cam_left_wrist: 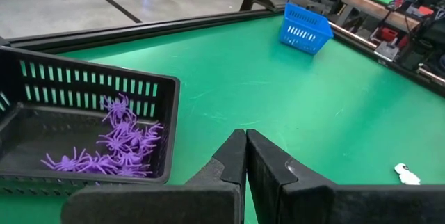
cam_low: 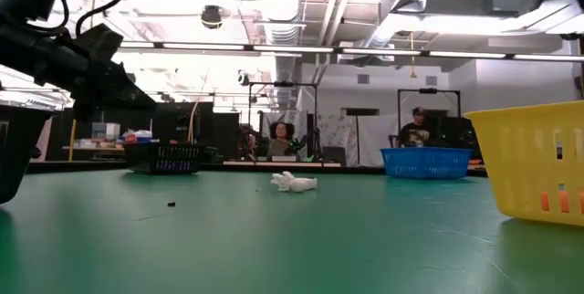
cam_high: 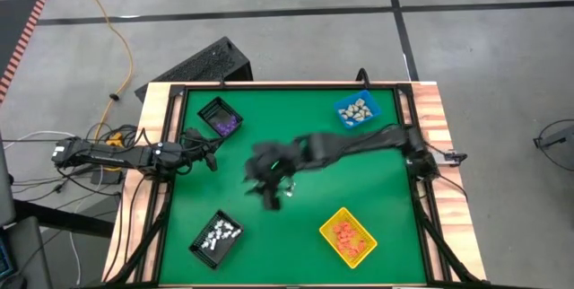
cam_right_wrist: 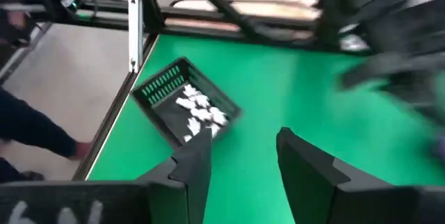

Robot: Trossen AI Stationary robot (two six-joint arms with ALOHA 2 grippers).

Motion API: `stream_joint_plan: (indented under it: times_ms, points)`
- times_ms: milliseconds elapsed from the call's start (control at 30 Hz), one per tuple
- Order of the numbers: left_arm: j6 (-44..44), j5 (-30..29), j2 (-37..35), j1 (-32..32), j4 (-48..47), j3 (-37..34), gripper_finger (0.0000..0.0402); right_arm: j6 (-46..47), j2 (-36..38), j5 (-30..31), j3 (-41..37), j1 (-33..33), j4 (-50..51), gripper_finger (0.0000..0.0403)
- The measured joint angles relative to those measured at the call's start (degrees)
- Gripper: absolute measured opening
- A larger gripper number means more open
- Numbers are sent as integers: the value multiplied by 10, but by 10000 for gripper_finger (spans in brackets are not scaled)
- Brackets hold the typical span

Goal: Sort Halloween decoration
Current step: Put the white skeleton toy into the bottom black basket

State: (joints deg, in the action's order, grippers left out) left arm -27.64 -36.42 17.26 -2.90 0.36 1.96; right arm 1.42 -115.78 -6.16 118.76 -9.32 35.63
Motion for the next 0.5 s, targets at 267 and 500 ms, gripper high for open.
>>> stream_joint_plan:
  times_ms: [267,500]
  points:
    - [-3,0,0,0,0,0,0,-49,189,85,1,48,288,166]
    - [-7,0,0,0,0,0,0,-26,330,139,-81,64,435,159]
